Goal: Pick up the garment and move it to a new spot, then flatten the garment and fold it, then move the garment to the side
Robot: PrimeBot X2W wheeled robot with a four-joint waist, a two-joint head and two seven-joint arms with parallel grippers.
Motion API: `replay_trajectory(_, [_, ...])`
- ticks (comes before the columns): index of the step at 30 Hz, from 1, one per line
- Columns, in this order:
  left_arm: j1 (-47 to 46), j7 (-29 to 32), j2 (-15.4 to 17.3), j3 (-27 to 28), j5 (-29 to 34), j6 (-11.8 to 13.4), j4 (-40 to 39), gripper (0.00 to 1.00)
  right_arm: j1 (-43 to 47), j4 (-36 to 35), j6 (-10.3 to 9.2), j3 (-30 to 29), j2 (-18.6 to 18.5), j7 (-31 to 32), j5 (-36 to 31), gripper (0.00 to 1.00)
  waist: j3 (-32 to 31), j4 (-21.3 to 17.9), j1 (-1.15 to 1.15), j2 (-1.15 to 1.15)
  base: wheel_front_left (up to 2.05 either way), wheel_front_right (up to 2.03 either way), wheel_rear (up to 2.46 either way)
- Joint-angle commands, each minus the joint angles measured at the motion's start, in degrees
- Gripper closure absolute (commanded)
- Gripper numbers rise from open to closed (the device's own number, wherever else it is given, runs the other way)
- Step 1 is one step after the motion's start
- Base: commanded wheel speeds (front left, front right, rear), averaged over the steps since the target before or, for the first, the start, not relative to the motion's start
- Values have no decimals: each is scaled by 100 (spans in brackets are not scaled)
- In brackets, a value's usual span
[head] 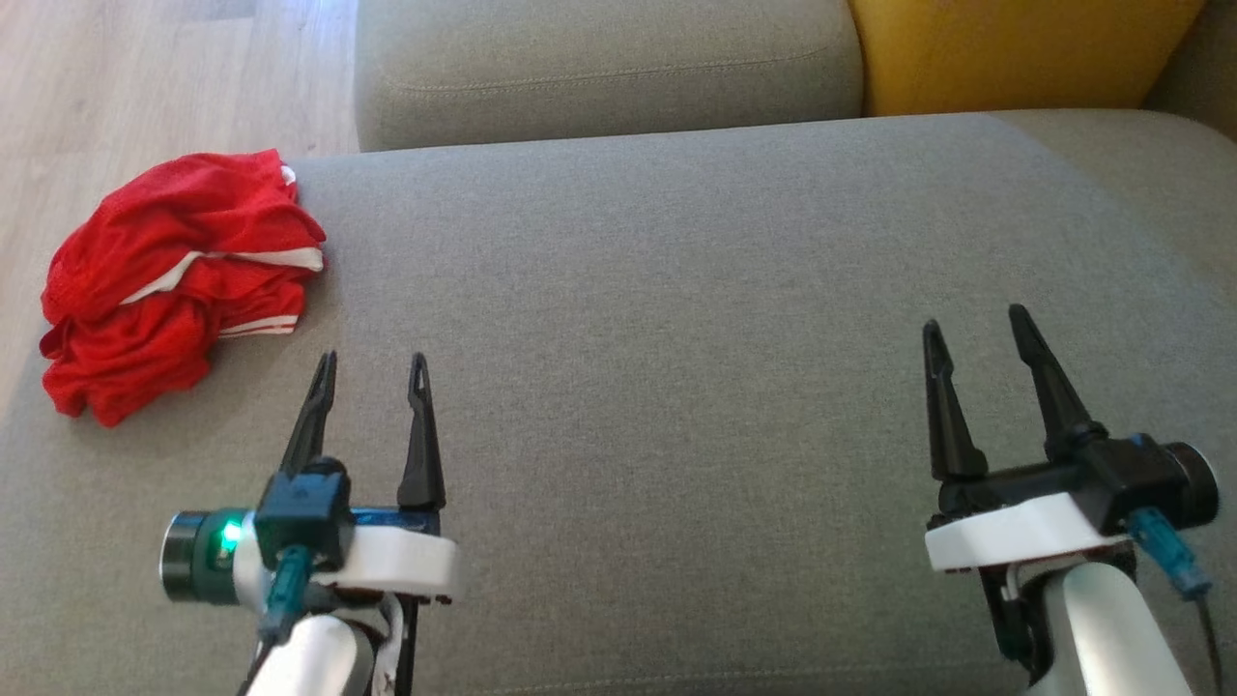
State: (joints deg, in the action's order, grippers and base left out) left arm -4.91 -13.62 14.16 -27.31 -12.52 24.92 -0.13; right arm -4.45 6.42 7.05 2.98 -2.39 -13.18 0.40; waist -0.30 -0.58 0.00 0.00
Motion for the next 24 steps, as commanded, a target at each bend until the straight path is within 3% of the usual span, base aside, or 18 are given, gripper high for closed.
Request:
replay_trajectory(1, [-178, -71, 15, 269, 87, -84, -211, 0, -348, -134, 43, 87, -47, -90, 29, 0, -9, 6, 0, 0, 0, 0, 0])
replay_trajectory(9, [122, -138, -509, 955, 78, -940, 60, 0, -379, 216, 44, 66, -49, -163, 795, 0, -59, -7, 0, 0, 0, 0, 0])
replay_trajectory(14, [203, -138, -815, 1356, 26, -1460, 282, 0, -406, 289, 44, 125, -49, -168, 868, 0, -67, -25, 0, 0, 0, 0, 0])
replay_trajectory(21, [225, -138, -1012, 1678, 173, -1846, 394, 0, -390, 316, 44, 216, -49, -173, 860, 0, -47, -33, 0, 0, 0, 0, 0])
replay_trajectory(24, [243, -138, -1064, 1796, 279, -1874, 469, 0, -386, 319, 44, 236, -49, -174, 793, 0, -46, -33, 0, 0, 0, 0, 0])
